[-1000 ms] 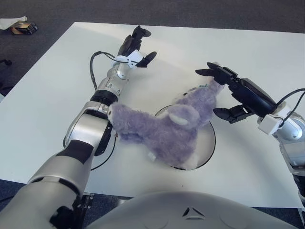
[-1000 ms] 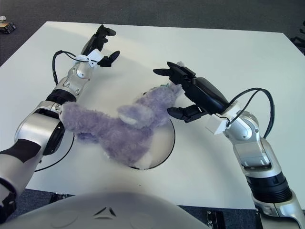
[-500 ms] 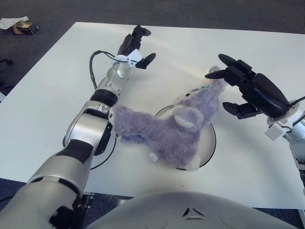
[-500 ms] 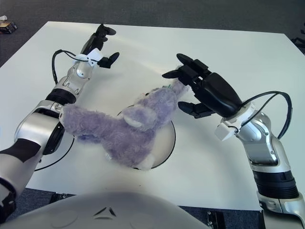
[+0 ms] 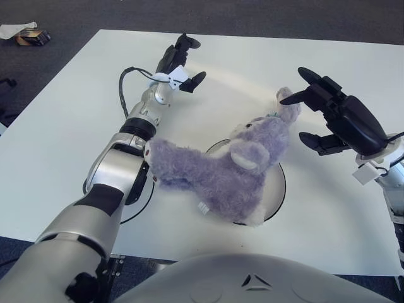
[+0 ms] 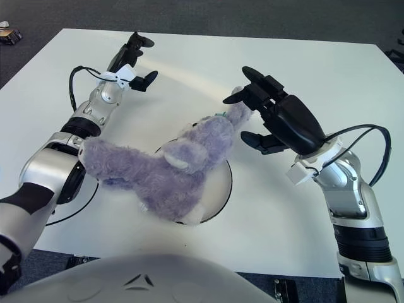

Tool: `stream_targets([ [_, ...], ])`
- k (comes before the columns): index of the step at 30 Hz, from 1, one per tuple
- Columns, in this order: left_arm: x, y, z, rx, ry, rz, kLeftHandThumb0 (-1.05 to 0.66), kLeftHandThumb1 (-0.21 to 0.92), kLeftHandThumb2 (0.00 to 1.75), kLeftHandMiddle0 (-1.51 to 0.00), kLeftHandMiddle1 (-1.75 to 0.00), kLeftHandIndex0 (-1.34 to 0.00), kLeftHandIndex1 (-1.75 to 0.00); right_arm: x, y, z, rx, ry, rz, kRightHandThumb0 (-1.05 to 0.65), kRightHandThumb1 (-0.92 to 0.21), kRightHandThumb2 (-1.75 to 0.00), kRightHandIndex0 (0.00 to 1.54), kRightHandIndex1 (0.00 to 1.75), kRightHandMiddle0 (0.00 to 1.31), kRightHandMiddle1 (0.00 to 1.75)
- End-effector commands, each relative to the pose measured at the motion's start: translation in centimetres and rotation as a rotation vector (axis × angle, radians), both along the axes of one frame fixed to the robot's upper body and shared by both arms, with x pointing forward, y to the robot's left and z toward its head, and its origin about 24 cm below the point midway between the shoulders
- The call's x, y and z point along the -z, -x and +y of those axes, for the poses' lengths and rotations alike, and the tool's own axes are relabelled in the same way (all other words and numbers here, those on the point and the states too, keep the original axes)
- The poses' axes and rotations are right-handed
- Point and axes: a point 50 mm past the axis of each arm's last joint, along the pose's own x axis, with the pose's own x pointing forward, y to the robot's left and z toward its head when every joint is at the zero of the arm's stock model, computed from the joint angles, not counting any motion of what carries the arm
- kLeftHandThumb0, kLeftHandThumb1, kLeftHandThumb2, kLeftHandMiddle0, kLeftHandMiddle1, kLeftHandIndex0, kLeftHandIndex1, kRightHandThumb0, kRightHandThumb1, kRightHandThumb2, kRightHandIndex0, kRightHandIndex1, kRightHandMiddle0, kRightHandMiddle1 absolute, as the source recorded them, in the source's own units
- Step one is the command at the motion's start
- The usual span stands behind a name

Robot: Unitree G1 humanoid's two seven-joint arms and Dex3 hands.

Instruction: Put the doll into the plate.

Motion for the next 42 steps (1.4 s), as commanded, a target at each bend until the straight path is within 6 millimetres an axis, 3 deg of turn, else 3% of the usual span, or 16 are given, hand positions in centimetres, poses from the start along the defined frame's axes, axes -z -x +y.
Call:
stream_targets([
  [1, -0.8, -0.2, 0.1, -0.001, -0.005, -0.019, -0.23, 0.41, 1.17, -0.01, -1.11, 0.0, -1.24, -0.6, -0.8, -0.8, 0.062, -0.056, -0.049, 0.14, -0.34, -1.36, 0.13, 0.05, 0.03, 1.13],
  [11, -0.6, -0.3, 0.3, -0.005, 0.004, -0.009, -0.34, 0.53, 1.06, -0.04, -1.15, 0.0, -1.19, -0.9, -3.1, -2.4, 0.188, -0.261, -0.092, 0.17, -0.2, -1.38, 0.15, 0.06, 0.0, 1.07],
  [22, -0.6, -0.1, 1.2, -0.022, 0.057, -0.015, -0.41, 0.65, 0.96, -0.1, -1.26, 0.0, -1.37, -0.6, -4.5, -3.4, 0.274, -0.433, -0.025, 0.21, -0.1, -1.42, 0.2, 0.11, 0.0, 1.1],
  [26, -0.2, 0.0, 2.0, -0.018, 0.124, 0.006, -0.44, 0.7, 0.9, -0.13, -1.29, 0.0, -1.41, -0.6, -5.4, -4.4, 0.344, -0.429, -0.026, 0.07, -0.09, -1.36, 0.12, 0.6, 0.01, 1.18],
  [28, 0.1, 0.1, 2.5, -0.012, 0.168, 0.022, -0.45, 0.71, 0.88, -0.16, -1.29, 0.0, -1.43, -0.5, -5.6, -4.7, 0.371, -0.428, -0.033, -0.03, -0.11, -1.3, 0.14, 0.72, 0.04, 1.2],
  [33, 0.5, 0.3, 3.6, -0.005, 0.267, 0.048, -0.47, 0.71, 0.85, -0.19, -1.27, 0.0, -1.42, -0.5, -6.3, -4.8, 0.39, -0.465, -0.016, -0.19, -0.16, -1.21, 0.21, 0.88, 0.09, 1.22],
  [36, 0.6, 0.5, 4.2, -0.003, 0.367, 0.06, -0.43, 0.69, 0.89, -0.22, -1.24, 0.0, -1.45, -0.4, -7.0, -4.7, 0.394, -0.52, 0.024, -0.22, -0.19, -1.18, 0.35, 1.08, 0.13, 1.23],
  [41, 0.7, 0.7, 4.7, 0.01, 0.495, 0.066, -0.4, 0.68, 0.93, -0.24, -1.25, 0.0, -1.51, -0.1, -7.4, -4.9, 0.389, -0.614, 0.115, -0.24, -0.23, -1.17, 0.44, 1.18, 0.12, 1.25],
  [42, 0.8, 0.8, 4.9, 0.008, 0.528, 0.061, -0.39, 0.73, 0.85, -0.24, -1.25, -0.04, -1.55, 0.0, -7.5, -4.9, 0.382, -0.648, 0.152, -0.24, -0.24, -1.16, 0.43, 1.17, 0.11, 1.26],
])
